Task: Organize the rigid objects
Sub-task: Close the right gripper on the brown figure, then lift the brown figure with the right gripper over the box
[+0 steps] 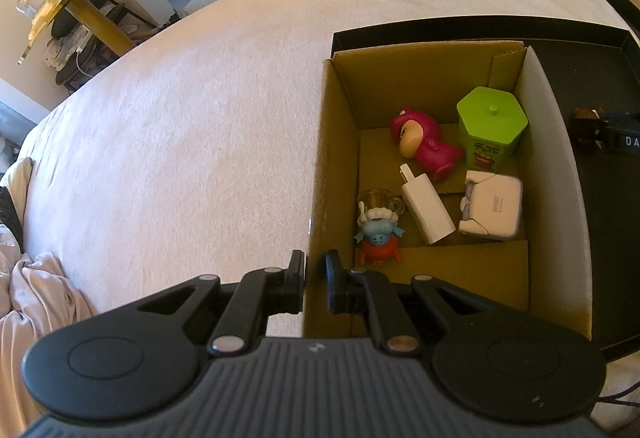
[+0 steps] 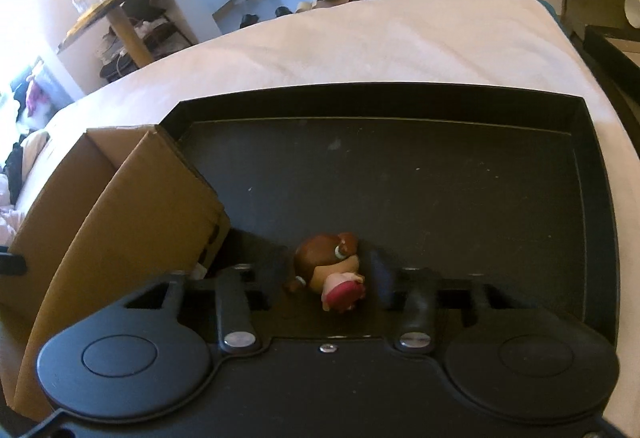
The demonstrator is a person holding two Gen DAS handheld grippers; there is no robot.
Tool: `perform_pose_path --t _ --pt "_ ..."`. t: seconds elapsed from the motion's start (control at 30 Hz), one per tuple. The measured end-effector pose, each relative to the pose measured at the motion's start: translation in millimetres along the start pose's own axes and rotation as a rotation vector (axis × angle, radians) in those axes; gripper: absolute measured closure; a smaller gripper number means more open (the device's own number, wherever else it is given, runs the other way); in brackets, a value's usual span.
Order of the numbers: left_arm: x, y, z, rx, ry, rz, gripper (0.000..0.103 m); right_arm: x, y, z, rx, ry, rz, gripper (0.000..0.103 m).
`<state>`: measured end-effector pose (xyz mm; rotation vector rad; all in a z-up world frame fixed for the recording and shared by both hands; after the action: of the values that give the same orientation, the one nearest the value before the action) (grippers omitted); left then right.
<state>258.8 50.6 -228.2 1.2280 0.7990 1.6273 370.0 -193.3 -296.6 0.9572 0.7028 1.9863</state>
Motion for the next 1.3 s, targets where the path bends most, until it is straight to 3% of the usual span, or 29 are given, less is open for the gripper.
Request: perform_pose_path --t 0.6,1.3 --pt "2 -1 0 -0.003 0.016 -0.012 0.094 6 50 0 -0.008 -0.001 -0.030 0.068" --pt "8 1 -2 -0.051 0.072 -0.104 0.095 41 95 24 -0.064 0.068 -0.077 0.068"
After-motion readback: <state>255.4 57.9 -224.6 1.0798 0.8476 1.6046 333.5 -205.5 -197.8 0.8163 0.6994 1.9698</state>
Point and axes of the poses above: each gripper's, at about its wrist camera, not at the fingertips, and y roughly against the way its jaws point, x to its left, z to its top, the point moved 10 cm from there along -y, roughly the way its jaws point, and after that the axes turned 5 degrees about -y, right-handed, at the moved point
